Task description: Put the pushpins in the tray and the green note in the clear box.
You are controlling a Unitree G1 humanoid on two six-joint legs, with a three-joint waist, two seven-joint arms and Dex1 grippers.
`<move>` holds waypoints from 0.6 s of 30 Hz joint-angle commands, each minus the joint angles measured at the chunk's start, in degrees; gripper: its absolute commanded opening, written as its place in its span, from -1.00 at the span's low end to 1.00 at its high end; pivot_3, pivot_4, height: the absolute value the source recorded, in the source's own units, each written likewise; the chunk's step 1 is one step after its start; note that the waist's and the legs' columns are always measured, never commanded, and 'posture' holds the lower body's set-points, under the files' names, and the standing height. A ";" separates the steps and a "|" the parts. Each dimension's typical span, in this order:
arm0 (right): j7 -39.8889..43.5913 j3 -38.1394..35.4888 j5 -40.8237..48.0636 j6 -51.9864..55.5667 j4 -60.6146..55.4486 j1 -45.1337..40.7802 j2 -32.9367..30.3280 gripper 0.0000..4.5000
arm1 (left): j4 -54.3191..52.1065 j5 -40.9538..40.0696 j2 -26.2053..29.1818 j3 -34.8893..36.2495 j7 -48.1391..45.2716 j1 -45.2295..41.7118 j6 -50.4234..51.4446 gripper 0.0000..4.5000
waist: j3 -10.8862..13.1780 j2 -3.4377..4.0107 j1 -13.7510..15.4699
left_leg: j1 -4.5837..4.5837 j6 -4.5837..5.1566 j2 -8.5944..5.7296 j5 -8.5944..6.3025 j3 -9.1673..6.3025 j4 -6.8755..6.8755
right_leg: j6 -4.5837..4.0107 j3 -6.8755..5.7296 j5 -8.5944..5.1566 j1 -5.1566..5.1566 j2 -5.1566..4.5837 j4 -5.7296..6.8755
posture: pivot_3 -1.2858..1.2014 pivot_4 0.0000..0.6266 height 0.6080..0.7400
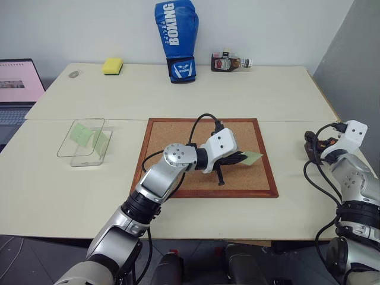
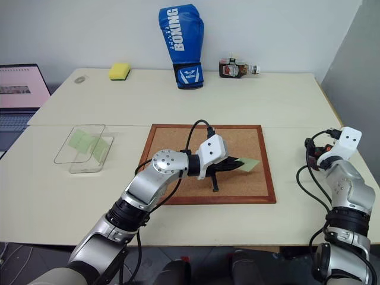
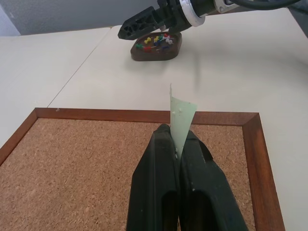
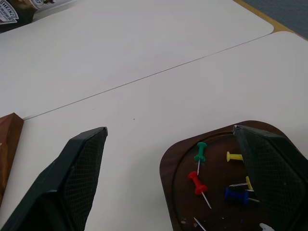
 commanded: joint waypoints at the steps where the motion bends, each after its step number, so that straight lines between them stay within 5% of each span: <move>1: 0.46 0.62 -0.91 -2.10 -3.88 0.26 -1.62 0.98 | -2.16 0.10 0.24 1.89 0.30 -0.21 -0.07 -1.00 | 0.00 0.00 -0.01 | 0.00 0.00 0.00 0.00 0.00 0.00 | 0.00 0.00 0.00 0.00 0.00 0.00 | 0.03 -0.52 1.00; 11: 10.97 10.80 2.33 1.49 -26.40 7.00 -2.49 0.98 | -0.98 -4.58 5.08 15.07 3.74 0.36 6.78 -1.00 | 0.00 0.02 -0.52 | 0.04 0.00 0.05 0.00 -0.02 -0.01 | 0.00 -0.02 0.00 -0.01 0.04 0.06 | 0.03 -0.52 1.00; 18: 18.55 18.76 13.49 9.00 -40.71 3.87 -0.12 0.98 | 5.73 -1.10 9.02 30.03 21.95 -0.69 8.32 -1.00 | 0.01 0.01 -1.01 | 0.08 0.00 0.07 0.00 -0.10 0.02 | 0.00 -0.09 0.00 0.02 0.04 0.07 | 0.03 -0.52 1.00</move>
